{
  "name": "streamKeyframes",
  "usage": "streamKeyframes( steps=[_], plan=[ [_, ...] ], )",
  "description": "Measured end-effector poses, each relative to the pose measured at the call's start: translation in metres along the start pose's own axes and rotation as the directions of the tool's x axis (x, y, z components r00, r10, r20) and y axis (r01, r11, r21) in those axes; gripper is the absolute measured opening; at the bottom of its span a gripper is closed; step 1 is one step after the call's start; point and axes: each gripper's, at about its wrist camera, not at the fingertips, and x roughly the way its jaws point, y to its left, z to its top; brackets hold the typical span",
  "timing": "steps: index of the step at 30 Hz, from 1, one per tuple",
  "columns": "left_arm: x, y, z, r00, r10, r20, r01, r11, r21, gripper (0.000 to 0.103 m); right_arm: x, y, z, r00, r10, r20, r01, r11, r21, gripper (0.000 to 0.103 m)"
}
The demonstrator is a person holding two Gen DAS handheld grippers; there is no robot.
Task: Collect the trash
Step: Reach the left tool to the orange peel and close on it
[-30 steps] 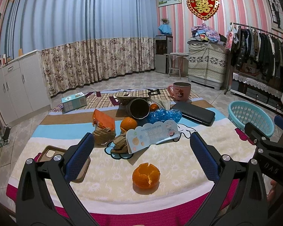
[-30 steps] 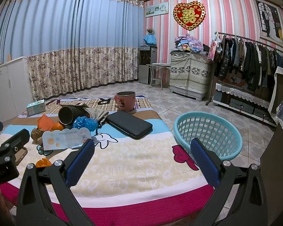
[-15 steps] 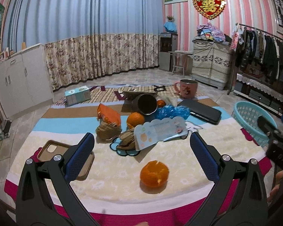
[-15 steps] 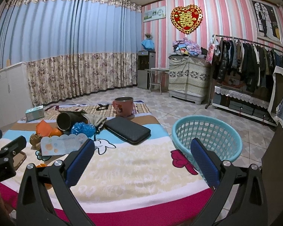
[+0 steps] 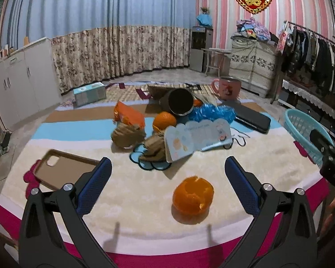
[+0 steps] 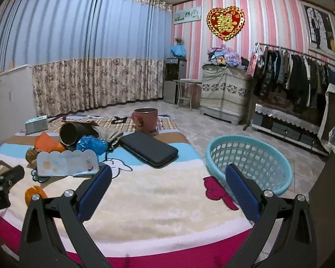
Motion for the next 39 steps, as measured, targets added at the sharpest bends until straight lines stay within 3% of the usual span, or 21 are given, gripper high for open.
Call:
streamKeyframes(
  steps=[12,18,22,26,32,35,39],
  plan=[
    [0.035,-0.017,-0.019,0.997,-0.011,-0.076,0.015,0.999,0.047,0.097,0.022,-0.003,-0.014,0.999,-0.029,-0.043,0.029,1.0,0.001,0.099],
    [0.051,-0.024,-0.026,0.987,-0.06,-0.148,0.07,0.996,0.062,0.073,0.035,-0.004,-0.02,0.995,-0.014,-0.101,0.016,1.0,0.02,0.099],
    [0.053,-0.027,-0.028,0.982,-0.079,-0.172,0.094,0.992,0.082,0.047,0.04,-0.003,-0.021,0.993,0.008,-0.12,-0.005,1.0,0.029,0.099],
    [0.049,-0.02,-0.022,0.976,-0.115,-0.183,0.127,0.99,0.056,0.04,0.048,0.002,-0.017,0.987,0.059,-0.151,-0.053,0.997,0.048,0.099],
    [0.031,-0.001,0.032,0.995,-0.069,-0.079,0.073,0.996,0.047,0.039,0.061,0.026,0.0,0.971,0.154,-0.182,-0.149,0.988,0.04,0.099],
    [0.027,0.007,0.073,1.0,-0.006,-0.006,0.006,0.998,0.056,0.039,0.073,0.044,0.007,0.962,0.183,-0.205,-0.183,0.983,0.015,0.099],
    [0.034,0.023,0.116,1.0,-0.007,0.024,0.007,1.0,-0.009,0.039,0.093,0.066,0.015,0.94,0.225,-0.256,-0.233,0.972,-0.001,0.099]
  ],
)
